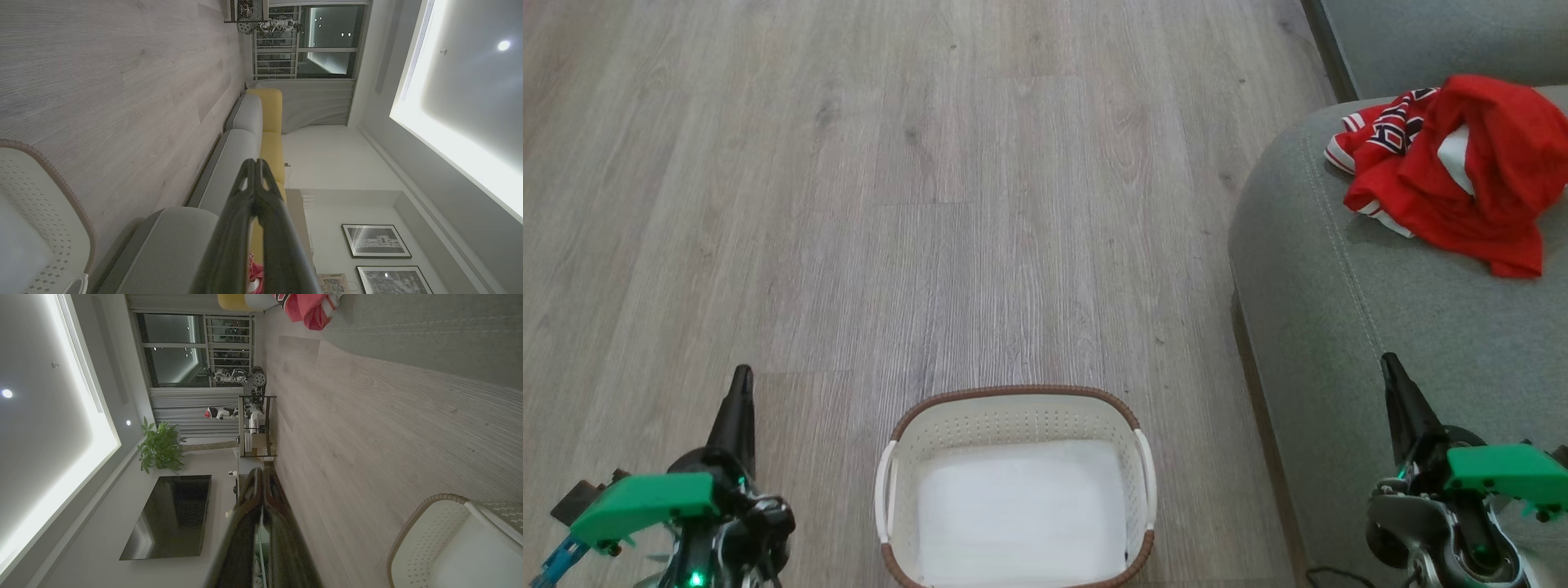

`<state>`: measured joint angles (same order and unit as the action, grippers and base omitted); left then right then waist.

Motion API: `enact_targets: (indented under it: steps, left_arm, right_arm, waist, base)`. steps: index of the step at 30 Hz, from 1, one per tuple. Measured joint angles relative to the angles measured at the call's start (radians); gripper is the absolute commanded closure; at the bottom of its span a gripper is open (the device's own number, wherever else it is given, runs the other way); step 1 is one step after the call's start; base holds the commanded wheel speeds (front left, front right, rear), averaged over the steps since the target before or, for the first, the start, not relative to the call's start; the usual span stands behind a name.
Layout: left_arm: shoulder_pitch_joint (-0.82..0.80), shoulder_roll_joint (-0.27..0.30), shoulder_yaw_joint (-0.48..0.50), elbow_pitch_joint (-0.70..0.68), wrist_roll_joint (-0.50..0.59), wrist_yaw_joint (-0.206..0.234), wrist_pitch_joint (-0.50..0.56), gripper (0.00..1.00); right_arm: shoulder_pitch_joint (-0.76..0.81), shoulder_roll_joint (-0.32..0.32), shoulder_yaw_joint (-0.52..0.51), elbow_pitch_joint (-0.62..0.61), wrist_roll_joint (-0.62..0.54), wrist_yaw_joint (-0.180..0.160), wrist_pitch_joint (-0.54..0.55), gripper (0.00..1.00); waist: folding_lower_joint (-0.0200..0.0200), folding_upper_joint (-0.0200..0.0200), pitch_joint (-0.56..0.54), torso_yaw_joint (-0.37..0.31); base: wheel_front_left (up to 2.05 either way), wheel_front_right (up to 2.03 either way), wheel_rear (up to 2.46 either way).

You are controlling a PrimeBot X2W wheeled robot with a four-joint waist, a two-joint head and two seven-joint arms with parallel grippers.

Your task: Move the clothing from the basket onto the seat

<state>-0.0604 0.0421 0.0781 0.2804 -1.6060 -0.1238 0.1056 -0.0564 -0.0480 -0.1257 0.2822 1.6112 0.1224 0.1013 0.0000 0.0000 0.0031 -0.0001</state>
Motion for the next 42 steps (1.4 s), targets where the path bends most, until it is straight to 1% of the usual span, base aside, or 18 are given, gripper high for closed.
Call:
enact_targets:
  steps: [42]
  left_arm:
    - [0.0, 0.0, 0.0, 0.0, 0.0, 0.0, 0.0, 1.0]
  right_arm:
    - [0.0, 0.0, -0.002, 0.0, 0.0, 0.0, 0.0, 1.0]
  waist:
    - [0.0, 0.0, 0.0, 0.0]
  base:
    - [0.0, 0.0, 0.0]
